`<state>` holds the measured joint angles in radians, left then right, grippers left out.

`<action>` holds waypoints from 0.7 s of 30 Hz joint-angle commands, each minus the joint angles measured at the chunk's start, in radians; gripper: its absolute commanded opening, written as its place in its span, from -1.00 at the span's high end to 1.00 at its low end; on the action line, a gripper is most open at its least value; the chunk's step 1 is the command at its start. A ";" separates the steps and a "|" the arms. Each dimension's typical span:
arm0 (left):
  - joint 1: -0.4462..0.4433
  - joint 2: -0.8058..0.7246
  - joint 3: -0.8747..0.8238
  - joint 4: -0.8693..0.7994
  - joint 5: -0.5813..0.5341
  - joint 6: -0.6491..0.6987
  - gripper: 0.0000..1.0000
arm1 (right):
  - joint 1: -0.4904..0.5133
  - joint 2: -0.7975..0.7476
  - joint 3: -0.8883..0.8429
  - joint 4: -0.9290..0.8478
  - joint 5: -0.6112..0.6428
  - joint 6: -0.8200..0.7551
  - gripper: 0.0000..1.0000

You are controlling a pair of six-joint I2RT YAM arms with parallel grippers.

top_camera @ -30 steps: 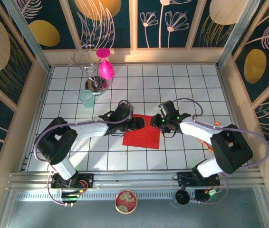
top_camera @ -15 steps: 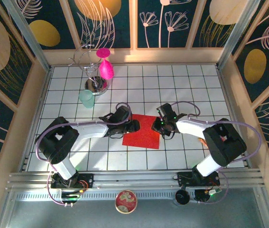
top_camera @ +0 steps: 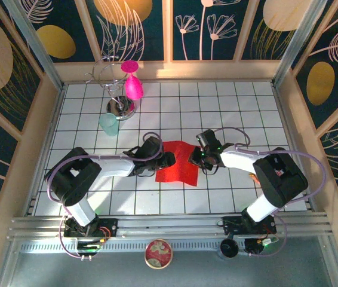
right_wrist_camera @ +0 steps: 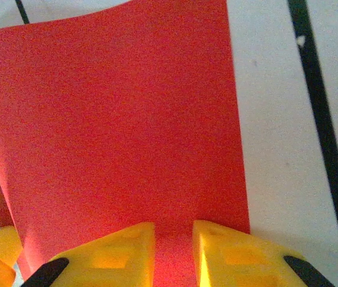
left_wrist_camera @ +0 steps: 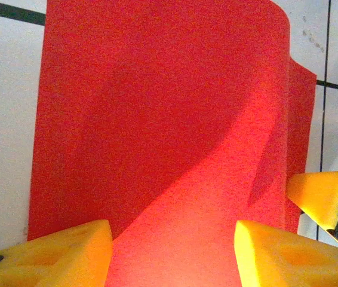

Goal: Fold a paper plane with a square sheet of paper (pick it up from the middle)
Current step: First fold in half a square sheet of paper at the center of the table.

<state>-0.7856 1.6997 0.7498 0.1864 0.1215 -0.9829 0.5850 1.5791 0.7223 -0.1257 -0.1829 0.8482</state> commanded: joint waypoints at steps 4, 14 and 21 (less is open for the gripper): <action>-0.003 -0.053 -0.086 0.077 0.033 -0.054 -0.22 | 0.012 0.047 -0.009 0.066 -0.051 0.007 0.51; -0.004 -0.042 -0.070 0.071 0.075 -0.059 -0.53 | 0.026 0.085 -0.006 0.138 -0.099 0.017 0.51; -0.003 -0.012 -0.011 -0.062 0.044 -0.024 -0.66 | 0.030 0.102 -0.020 0.201 -0.138 0.039 0.52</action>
<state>-0.7856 1.6562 0.7105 0.2356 0.1745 -1.0241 0.6014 1.6527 0.7227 0.0578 -0.2924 0.8642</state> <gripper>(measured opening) 0.826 0.244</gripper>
